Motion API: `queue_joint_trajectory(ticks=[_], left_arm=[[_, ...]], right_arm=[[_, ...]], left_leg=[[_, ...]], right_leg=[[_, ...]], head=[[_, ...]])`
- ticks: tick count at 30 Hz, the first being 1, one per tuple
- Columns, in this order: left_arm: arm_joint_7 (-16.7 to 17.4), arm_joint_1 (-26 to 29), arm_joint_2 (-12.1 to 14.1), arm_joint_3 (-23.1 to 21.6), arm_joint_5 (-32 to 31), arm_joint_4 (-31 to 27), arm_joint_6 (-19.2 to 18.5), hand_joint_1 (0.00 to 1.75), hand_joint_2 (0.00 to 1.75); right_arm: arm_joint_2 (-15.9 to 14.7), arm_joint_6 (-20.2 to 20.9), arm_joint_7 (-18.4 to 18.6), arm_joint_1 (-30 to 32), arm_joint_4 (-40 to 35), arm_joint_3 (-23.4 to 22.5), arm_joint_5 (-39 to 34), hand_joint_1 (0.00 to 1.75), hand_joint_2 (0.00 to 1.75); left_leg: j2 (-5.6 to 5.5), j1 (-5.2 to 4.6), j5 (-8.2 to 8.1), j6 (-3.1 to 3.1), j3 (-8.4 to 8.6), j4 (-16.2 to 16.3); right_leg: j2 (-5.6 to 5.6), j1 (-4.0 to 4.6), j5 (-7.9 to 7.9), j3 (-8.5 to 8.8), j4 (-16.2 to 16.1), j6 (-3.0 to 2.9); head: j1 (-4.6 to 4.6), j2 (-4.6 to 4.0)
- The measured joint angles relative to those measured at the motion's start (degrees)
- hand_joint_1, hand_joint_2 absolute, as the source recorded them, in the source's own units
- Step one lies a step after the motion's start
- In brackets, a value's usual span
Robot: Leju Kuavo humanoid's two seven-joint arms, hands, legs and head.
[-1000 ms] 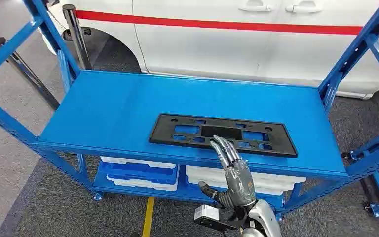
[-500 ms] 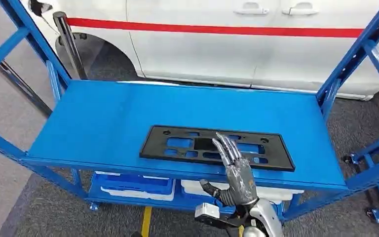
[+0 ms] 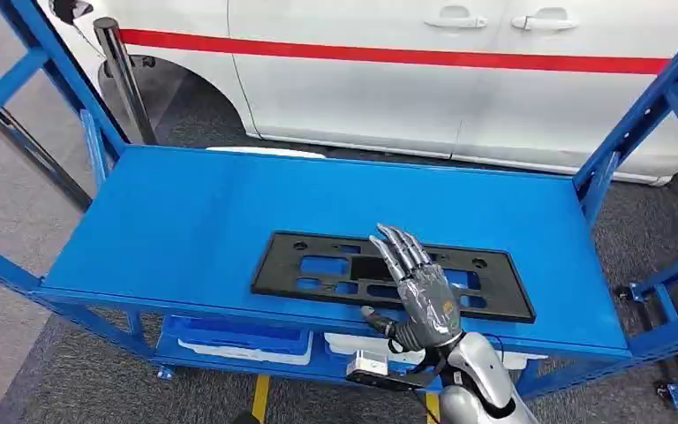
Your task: Take the parts from the cabinet and place them on the table.
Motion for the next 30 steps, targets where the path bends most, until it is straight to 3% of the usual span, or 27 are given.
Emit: queue_joint_trajectory(ticks=[2,4,7,8,9,10,12,13,14,17,19,20,23,24,25,26,28,29,30], left_arm=[[0.1,0.0,0.0,-0.4,-0.3,0.0,0.3,0.00,0.00],[0.2,-0.1,0.0,-0.7,-0.3,0.0,0.3,0.00,0.00],[0.2,-0.1,0.0,-0.9,-0.3,0.0,0.3,0.00,0.00],[0.2,0.0,0.0,-0.9,-0.3,0.0,0.3,0.00,0.00],[0.2,0.0,0.0,-0.9,-0.3,0.0,0.3,0.00,0.00],[0.3,0.1,0.0,-0.9,-0.3,0.0,0.3,0.00,0.00],[0.3,-0.1,0.0,-0.9,-0.3,0.0,0.3,0.00,0.00],[0.3,-0.1,0.1,-0.9,-0.3,0.0,0.3,0.00,0.00],[0.3,-0.3,0.1,-1.0,-0.3,0.0,0.3,0.00,0.00],[0.3,-0.2,0.1,-1.0,-0.3,0.0,0.3,0.00,0.00],[0.3,-0.3,0.0,-1.1,-0.3,0.0,0.3,0.00,0.00],[0.3,-0.3,0.0,-1.1,-0.3,0.0,0.3,0.00,0.00],[0.3,-0.4,0.0,-1.3,-0.3,0.0,0.3,0.00,0.00],[0.4,-0.4,0.0,-1.3,-0.3,0.0,0.3,0.00,0.00],[0.4,-0.3,0.0,-1.3,-0.3,0.0,0.3,0.00,0.00],[0.4,-0.4,0.0,-1.3,-0.3,0.0,0.3,0.00,0.00],[0.4,-0.3,0.0,-1.4,-0.2,0.0,0.3,0.00,0.00],[0.4,-0.3,0.0,-1.4,-0.2,0.0,0.3,0.00,0.00],[0.4,-0.3,0.0,-1.4,-0.2,0.0,0.3,0.00,0.00]], right_arm=[[-2.6,4.0,0.5,-1.0,0.2,0.5,-0.6,0.00,1.75],[-4.6,7.3,0.4,-2.5,0.5,0.6,-1.9,0.00,1.75],[-7.8,13.0,-0.2,-4.3,1.1,1.2,-4.4,0.00,1.75],[-8.8,14.6,-0.4,-4.5,1.4,1.3,-5.3,0.00,1.75],[-9.6,15.8,-0.7,-4.7,1.6,1.4,-6.1,0.00,1.75],[-10.2,16.7,-0.9,-5.0,1.8,1.5,-6.6,0.00,1.75],[-11.5,17.8,-0.9,-5.8,2.1,1.6,-7.5,0.00,1.75],[-12.0,18.2,-0.9,-6.1,2.2,1.6,-7.6,0.00,1.75],[-12.4,18.5,-0.9,-6.4,2.3,1.6,-7.9,0.00,1.75],[-13.3,20.1,-0.9,-6.8,2.4,2.0,-8.8,0.00,1.75],[-14.1,20.4,-0.9,-7.1,2.5,2.3,-9.2,0.00,1.75],[-14.5,20.5,-0.9,-7.2,2.5,2.3,-9.3,0.00,1.75],[-15.3,21.0,-0.9,-7.5,2.8,2.6,-9.5,0.00,1.75],[-15.5,21.0,-0.9,-7.4,3.0,2.8,-9.5,0.00,1.75],[-15.6,21.0,-0.6,-7.4,3.1,3.0,-9.4,0.00,1.75],[-15.9,21.0,-0.4,-7.4,3.2,3.0,-9.2,0.00,1.75],[-16.5,21.0,-0.3,-7.5,3.3,3.0,-9.2,0.00,1.75],[-16.7,21.0,-0.3,-7.6,3.3,3.1,-9.2,0.00,1.75],[-16.7,21.0,-0.2,-7.7,3.4,3.1,-9.2,0.00,1.75]], left_leg=[[-0.01,0.13,-0.04,-0.53,0.14,-0.2],[0.15,0.25,-1.81,-1.05,-0.64,1.9],[0.14,0.38,-7.83,-1.28,-7.01,15.1],[0.14,0.39,-8.45,-1.27,-8.61,18.0],[0.15,0.40,-7.50,-1.21,-8.92,18.2],[0.15,0.40,-5.46,-1.09,-7.99,15.8],[0.15,0.39,0.35,-0.51,-2.94,5.1],[0.14,0.35,0.97,-0.22,-1.35,1.1],[0.09,0.03,0.46,-0.19,-0.78,0.0],[-0.01,-0.17,0.58,0.16,-0.82,0.2],[0.07,0.25,1.32,1.19,-0.21,-1.1],[0.05,0.27,1.43,1.46,-0.10,-1.3],[0.13,0.07,1.40,1.71,-0.18,-1.2],[0.14,0.03,1.38,1.71,-0.20,-1.1],[0.12,0.03,1.32,1.72,-0.18,-1.1],[0.08,0.03,1.19,1.69,-0.12,-0.9],[-0.03,0.04,0.83,1.40,0.10,-0.6],[-0.04,-0.23,0.67,1.14,-0.08,-0.5],[-0.06,-0.38,0.66,0.92,-0.32,-0.2]], right_leg=[[0.06,0.13,0.00,0.06,-0.1,-0.72],[-0.12,-0.23,0.22,0.51,-0.7,-1.42],[-0.39,-0.06,0.14,0.51,-0.7,-1.81],[-0.46,0.01,0.13,0.50,-0.6,-1.82],[-0.47,0.03,0.12,0.56,-0.6,-1.82],[-0.44,0.04,0.11,0.61,-0.6,-1.81],[-0.31,0.05,-0.02,0.96,-0.6,-1.61],[-0.31,0.05,-0.10,1.03,-0.6,-1.45],[-0.24,0.40,-0.15,0.83,-0.4,-1.12],[-0.25,0.20,0.14,0.90,-0.9,-0.14],[-0.29,-0.12,-0.49,0.95,-0.4,0.55],[-0.30,0.00,-2.10,0.07,1.6,0.70],[-0.30,-0.04,-7.68,-5.82,14.0,1.17],[-0.31,-0.04,-7.79,-6.93,16.0,1.23],[-0.31,-0.03,-6.53,-6.62,15.2,1.21],[-0.31,-0.03,-4.36,-5.18,12.1,1.12],[-0.37,-0.04,0.76,-0.04,1.7,0.73],[-0.37,0.20,-0.18,1.01,-0.3,0.41],[-0.25,0.46,0.12,0.92,-0.8,0.09]], head=[[0.02,0.00],[0.00,0.00],[0.00,0.00],[-0.02,0.00],[0.00,0.00],[-0.02,0.00],[-0.02,0.00],[0.02,0.00],[0.02,0.00],[0.02,0.00],[0.02,0.00],[0.07,0.00],[0.09,0.00],[0.07,0.00],[0.09,0.00],[0.07,0.00],[0.09,0.00],[0.09,0.00],[0.02,0.00]])
